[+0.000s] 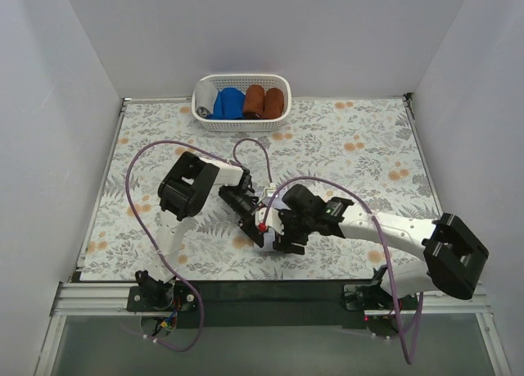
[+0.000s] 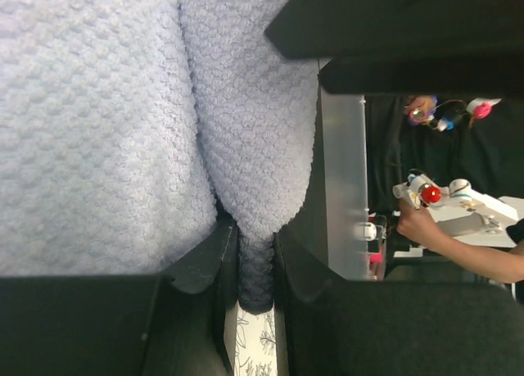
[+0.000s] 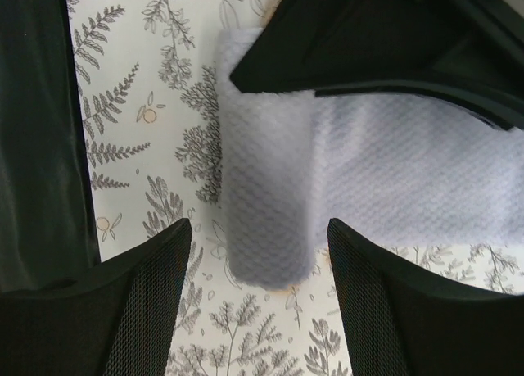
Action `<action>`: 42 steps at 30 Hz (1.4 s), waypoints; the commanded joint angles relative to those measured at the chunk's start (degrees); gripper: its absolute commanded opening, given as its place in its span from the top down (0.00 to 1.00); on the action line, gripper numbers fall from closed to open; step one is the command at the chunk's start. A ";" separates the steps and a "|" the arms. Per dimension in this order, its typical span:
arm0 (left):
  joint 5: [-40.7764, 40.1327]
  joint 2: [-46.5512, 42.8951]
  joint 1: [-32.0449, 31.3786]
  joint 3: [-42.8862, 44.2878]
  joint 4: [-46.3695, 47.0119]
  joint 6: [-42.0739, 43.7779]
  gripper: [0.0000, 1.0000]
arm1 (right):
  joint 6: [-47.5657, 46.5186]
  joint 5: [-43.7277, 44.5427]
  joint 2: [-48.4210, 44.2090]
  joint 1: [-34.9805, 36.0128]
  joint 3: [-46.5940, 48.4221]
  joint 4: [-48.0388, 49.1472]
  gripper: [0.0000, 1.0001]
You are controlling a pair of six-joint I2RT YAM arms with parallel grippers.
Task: Roll the towels
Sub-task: Roll the towel
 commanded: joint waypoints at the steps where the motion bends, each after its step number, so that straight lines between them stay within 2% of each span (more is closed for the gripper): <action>1: -12.58 3.18 0.71 0.04 3.43 4.63 0.94 | -1.76 5.94 1.60 3.46 -1.78 6.41 0.39; 3: -12.49 3.54 0.98 0.48 3.42 4.80 0.94 | -1.76 5.85 3.70 4.60 -2.75 8.25 0.42; 5: -12.05 3.63 1.07 1.10 3.42 4.89 0.93 | -1.59 5.24 5.37 4.60 -3.11 9.40 0.56; 6: -11.96 3.54 1.15 1.27 3.42 4.89 0.91 | -1.50 5.06 7.04 4.69 -3.11 9.58 0.64; 7: -11.70 3.10 1.24 1.36 3.42 4.63 0.90 | -1.50 4.37 7.66 4.69 -3.02 9.58 0.84; 8: -11.53 2.58 1.33 1.27 3.86 4.63 0.84 | -1.41 4.10 8.02 4.69 -2.84 9.49 0.93; 9: -11.44 1.79 1.50 0.93 4.30 4.54 0.82 | -1.23 3.66 8.02 4.60 -2.84 9.14 0.99; 12: -11.52 -3.48 2.56 -1.97 7.63 3.32 0.68 | -1.49 0.85 7.41 4.43 -2.76 6.95 0.99; 16: -13.19 -13.58 6.67 -7.42 14.05 0.50 0.59 | -1.67 -6.07 8.46 2.67 -1.09 1.76 0.99; 17: -13.63 -17.17 7.73 -8.12 14.41 0.32 0.45 | -1.59 -7.49 8.63 2.23 -0.82 0.02 0.99; 23: -17.85 -30.01 17.75 -12.87 17.30 0.50 0.42 | -0.97 -17.60 12.85 -1.98 4.26 -6.67 0.99; 26: -21.69 -40.73 20.23 -16.47 22.22 -1.61 0.41 | -0.97 -22.44 17.85 -4.09 7.08 -10.53 0.99; 27: -22.33 -47.63 20.23 -17.96 23.45 -1.78 0.40 | -0.97 -23.75 21.08 -5.23 9.09 -11.68 0.99; 28: -23.03 -50.92 20.05 -21.11 26.33 -2.22 0.26 | -1.06 -26.72 22.77 -5.94 9.98 -12.47 0.99; 30: -26.27 -58.65 18.83 -24.99 29.51 -2.49 0.23 | -2.28 -29.81 27.50 -7.87 12.52 -15.55 0.99; 31: -27.77 -65.65 15.86 -26.75 32.14 -1.88 0.21 | -2.64 -32.44 29.18 -8.57 13.41 -16.52 0.99; 32: -32.74 -68.68 13.74 -30.85 33.73 -2.31 0.15 | -2.90 -33.69 30.68 -9.10 14.29 -18.44 0.99; 34: -36.99 -76.31 6.72 -35.00 38.20 -3.63 0.06 | -4.74 -37.19 35.08 -10.60 17.54 -21.26 0.99; 35: -38.84 -77.92 4.25 -37.72 39.01 -3.72 0.05 | -5.18 -38.52 36.13 -11.04 18.42 -23.27 0.99; 36: -42.51 -79.24 -0.82 -39.14 39.89 -4.07 0.04 | -5.80 -39.49 37.80 -11.74 19.12 -23.99 0.99; 38: -46.31 -80.31 -5.41 -41.08 42.70 -4.60 0.03 | -6.41 -41.42 39.04 -12.01 20.62 -25.48 0.99; 42: -54.14 -77.59 -17.27 -44.69 48.94 -4.51 0.02 | -8.52 -43.89 44.13 -13.06 22.90 -28.56 0.99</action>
